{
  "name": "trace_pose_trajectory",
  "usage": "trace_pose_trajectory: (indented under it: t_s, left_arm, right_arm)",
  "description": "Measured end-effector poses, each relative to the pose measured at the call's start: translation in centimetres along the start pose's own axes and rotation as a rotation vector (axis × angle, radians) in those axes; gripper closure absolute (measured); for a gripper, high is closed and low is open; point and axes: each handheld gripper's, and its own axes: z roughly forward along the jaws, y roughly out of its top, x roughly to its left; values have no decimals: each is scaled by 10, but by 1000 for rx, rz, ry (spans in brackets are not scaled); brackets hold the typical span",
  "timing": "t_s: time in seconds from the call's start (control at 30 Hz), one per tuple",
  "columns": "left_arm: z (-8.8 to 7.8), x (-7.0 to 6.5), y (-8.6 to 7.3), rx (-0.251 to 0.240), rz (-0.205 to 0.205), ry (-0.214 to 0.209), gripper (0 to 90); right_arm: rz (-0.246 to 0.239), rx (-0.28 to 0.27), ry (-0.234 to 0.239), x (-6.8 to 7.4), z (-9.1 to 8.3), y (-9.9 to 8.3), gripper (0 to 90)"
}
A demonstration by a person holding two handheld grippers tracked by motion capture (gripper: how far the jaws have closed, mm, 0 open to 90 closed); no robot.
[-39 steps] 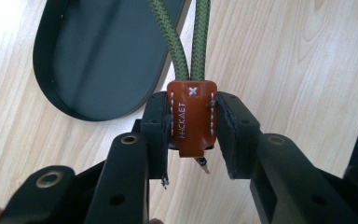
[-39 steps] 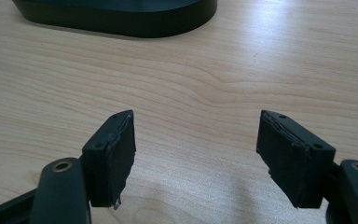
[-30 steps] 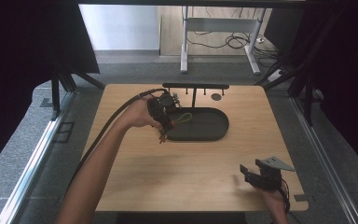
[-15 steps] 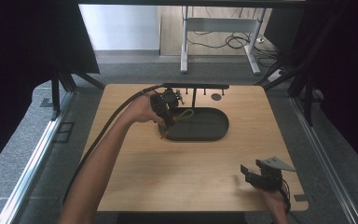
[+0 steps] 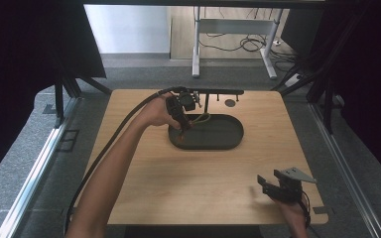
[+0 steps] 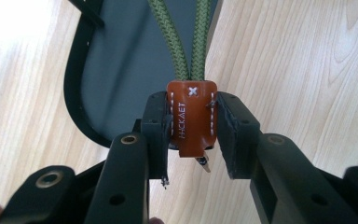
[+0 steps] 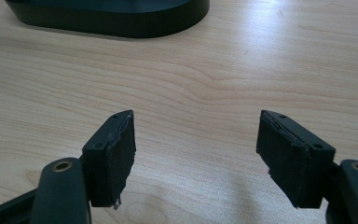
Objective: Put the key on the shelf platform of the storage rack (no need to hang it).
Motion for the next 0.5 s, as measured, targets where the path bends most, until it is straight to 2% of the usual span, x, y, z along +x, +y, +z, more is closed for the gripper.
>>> trace_pose_trajectory:
  t_s: [0.3, 0.5]
  left_arm:
    - [3, 4, 11, 0, 12, 0, 664]
    - [10, 11, 14, 0, 0, -8, 664]
  right_arm:
    - [10, -6, -4, -2, -3, 0, 290]
    - [8, -5, -4, -3, -3, -1, 290]
